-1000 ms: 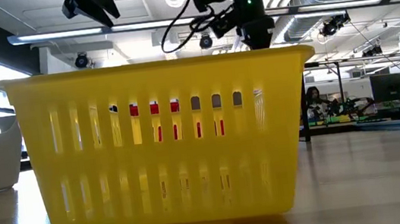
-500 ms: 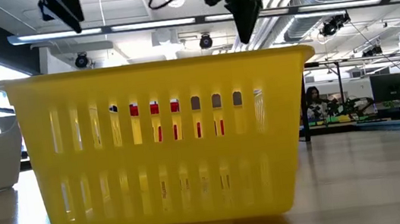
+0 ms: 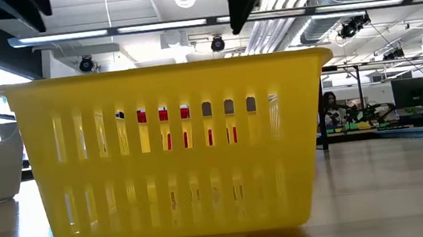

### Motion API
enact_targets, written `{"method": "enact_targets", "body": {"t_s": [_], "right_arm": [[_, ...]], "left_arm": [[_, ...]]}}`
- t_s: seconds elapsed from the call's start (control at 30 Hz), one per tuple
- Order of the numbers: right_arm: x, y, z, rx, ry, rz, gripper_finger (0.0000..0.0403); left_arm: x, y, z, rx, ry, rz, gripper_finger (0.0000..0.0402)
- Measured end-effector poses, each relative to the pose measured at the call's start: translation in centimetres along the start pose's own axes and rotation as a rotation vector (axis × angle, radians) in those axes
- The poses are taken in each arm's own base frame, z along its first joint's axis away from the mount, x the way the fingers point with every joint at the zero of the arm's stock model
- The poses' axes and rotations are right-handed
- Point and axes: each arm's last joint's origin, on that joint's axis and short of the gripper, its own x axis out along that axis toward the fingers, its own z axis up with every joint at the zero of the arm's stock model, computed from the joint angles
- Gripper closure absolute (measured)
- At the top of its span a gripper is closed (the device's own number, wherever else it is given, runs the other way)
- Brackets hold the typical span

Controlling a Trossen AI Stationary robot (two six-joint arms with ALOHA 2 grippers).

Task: Stack baskets on shelf by color
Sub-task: Stack the gray bin on the top of the other gray bins on the shelf

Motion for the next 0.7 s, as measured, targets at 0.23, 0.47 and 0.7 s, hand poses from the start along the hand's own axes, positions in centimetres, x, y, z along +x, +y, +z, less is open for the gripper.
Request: {"method": "enact_targets", "body": {"t_s": [0.23,0.47,0.7], "right_arm": [[-0.1,0.7,0.0,-0.054,-0.006,0.006,0.0304],[-0.1,1.3,-0.1,-0.127,-0.007,0.009,0.0304],[-0.2,2.1,-0.2,-0.202,-0.010,0.015,0.0304]], "left_arm": [[1.6,-0.5,-2.7,-0.197,0.058,0.027,0.0222],[3.8,-1.1,-5.4,-0.311,0.144,0.105,0.0222],[4.9,-1.7,-8.0,-0.390,0.153,0.183,0.0222]]}}
